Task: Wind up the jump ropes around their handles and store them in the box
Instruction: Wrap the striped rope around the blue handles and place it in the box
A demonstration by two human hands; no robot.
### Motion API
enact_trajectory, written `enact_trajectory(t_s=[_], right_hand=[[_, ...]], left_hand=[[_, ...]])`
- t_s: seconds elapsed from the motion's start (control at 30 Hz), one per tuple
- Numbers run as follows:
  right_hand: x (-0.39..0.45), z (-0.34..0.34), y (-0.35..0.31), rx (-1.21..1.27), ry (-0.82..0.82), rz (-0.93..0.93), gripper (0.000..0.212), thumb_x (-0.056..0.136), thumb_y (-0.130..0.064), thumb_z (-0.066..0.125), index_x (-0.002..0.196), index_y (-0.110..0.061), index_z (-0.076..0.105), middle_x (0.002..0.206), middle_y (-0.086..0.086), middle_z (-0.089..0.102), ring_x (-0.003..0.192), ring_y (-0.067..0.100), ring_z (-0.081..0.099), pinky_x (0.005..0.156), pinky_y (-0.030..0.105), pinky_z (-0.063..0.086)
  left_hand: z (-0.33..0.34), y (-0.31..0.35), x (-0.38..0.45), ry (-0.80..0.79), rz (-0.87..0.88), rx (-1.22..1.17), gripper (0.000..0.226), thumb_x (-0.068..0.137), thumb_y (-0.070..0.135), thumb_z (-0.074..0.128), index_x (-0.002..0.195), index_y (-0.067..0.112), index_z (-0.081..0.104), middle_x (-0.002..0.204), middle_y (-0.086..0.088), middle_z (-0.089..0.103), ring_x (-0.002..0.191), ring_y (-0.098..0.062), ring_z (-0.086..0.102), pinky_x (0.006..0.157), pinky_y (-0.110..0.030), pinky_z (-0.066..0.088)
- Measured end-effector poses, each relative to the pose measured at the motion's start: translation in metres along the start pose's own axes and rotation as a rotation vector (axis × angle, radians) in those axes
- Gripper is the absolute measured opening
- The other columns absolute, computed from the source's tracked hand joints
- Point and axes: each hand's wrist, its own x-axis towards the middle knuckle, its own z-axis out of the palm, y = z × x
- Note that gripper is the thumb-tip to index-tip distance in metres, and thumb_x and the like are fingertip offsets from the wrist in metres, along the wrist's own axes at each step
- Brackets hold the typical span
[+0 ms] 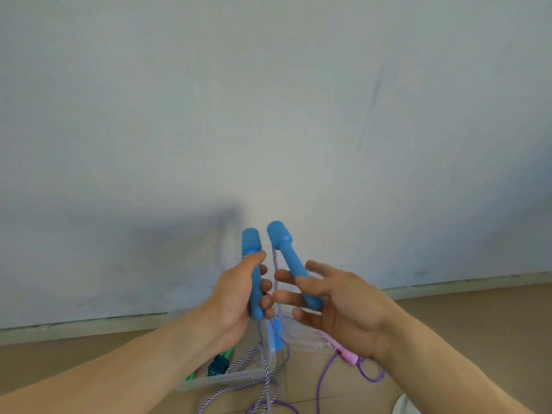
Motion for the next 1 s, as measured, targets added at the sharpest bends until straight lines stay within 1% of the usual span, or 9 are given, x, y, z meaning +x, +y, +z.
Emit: enact_trajectory(t_s=[0.1,0.2,0.3,0.4,0.5,0.6,0.73,0.93,1.0], right_hand=[[0.0,0.011,0.014,-0.017,-0.062,0.029,0.025,0.095,-0.01,0.058,0.119,-0.005,0.066,0.11,0.009,0.074,0.095,0.022,0.069,0.077,0.033,0.049],[0.001,0.021,0.027,-0.169,0.065,-0.067,0.024,0.09,-0.023,0.068,0.112,-0.014,0.07,0.102,0.008,0.075,0.086,0.02,0.069,0.076,0.031,0.051],[0.004,0.021,0.033,-0.334,0.158,-0.162,0.024,0.087,-0.024,0.072,0.11,-0.016,0.07,0.082,0.001,0.073,0.069,0.009,0.065,0.06,0.02,0.047],[0.004,0.016,0.03,-0.621,0.167,-0.296,0.006,0.083,-0.02,0.075,0.088,-0.023,0.073,0.064,-0.008,0.064,0.054,0.001,0.054,0.055,0.014,0.044],[0.005,0.011,0.03,-0.813,0.163,-0.334,0.009,0.077,-0.018,0.075,0.078,-0.026,0.071,0.068,-0.006,0.071,0.058,0.005,0.063,0.059,0.018,0.053],[0.006,0.004,0.025,-0.852,0.114,-0.32,0.011,0.076,-0.02,0.076,0.083,-0.012,0.074,0.072,0.004,0.075,0.066,0.014,0.073,0.069,0.029,0.059],[0.008,-0.003,0.014,-0.907,0.05,-0.324,0.019,0.074,-0.027,0.081,0.08,-0.01,0.074,0.064,0.001,0.071,0.054,0.004,0.059,0.058,0.017,0.045],[0.004,-0.017,-0.004,-1.24,-0.02,-0.368,0.044,0.058,-0.05,0.089,0.07,-0.014,0.066,0.056,-0.008,0.052,0.051,0.002,0.041,0.05,0.018,0.033],[0.007,-0.029,-0.014,-1.26,0.131,-0.462,0.046,0.05,-0.052,0.092,0.066,-0.023,0.059,0.058,-0.011,0.052,0.052,0.002,0.043,0.05,0.017,0.036]], left_hand=[[-0.002,-0.004,0.005,0.011,0.062,0.098,0.048,0.09,0.05,0.059,0.107,0.006,0.054,0.067,-0.005,0.051,0.054,-0.019,0.047,0.061,-0.036,0.042],[-0.001,-0.008,0.002,-0.055,0.104,0.278,0.067,0.074,0.063,0.068,0.111,0.009,0.058,0.085,-0.009,0.066,0.067,-0.024,0.062,0.062,-0.037,0.051],[-0.001,-0.013,0.002,-0.039,0.126,0.372,0.052,0.081,0.057,0.064,0.109,0.014,0.058,0.098,-0.008,0.069,0.078,-0.016,0.069,0.076,-0.037,0.057],[-0.003,-0.016,0.003,-0.051,0.169,0.489,0.042,0.084,0.05,0.066,0.107,0.016,0.057,0.089,-0.002,0.069,0.068,-0.005,0.066,0.066,-0.027,0.054],[-0.001,-0.017,0.0,-0.071,0.217,0.575,0.039,0.087,0.045,0.066,0.107,0.013,0.054,0.088,-0.003,0.065,0.061,0.001,0.062,0.057,-0.015,0.048],[0.0,-0.015,-0.003,-0.159,0.203,0.53,0.041,0.093,0.038,0.062,0.107,0.003,0.048,0.078,-0.006,0.063,0.061,-0.011,0.064,0.058,-0.023,0.053],[0.001,-0.009,-0.004,-0.305,0.139,0.457,0.038,0.096,0.035,0.058,0.106,0.001,0.044,0.072,-0.014,0.064,0.06,-0.033,0.063,0.057,-0.037,0.054],[-0.005,-0.003,-0.006,-0.448,0.057,0.52,0.024,0.101,0.03,0.052,0.095,0.009,0.04,0.067,-0.018,0.062,0.058,-0.033,0.063,0.051,-0.031,0.052],[-0.006,-0.001,-0.007,-0.496,0.056,0.529,0.019,0.101,0.027,0.052,0.093,0.011,0.044,0.072,-0.014,0.066,0.053,-0.029,0.06,0.048,-0.03,0.05]])
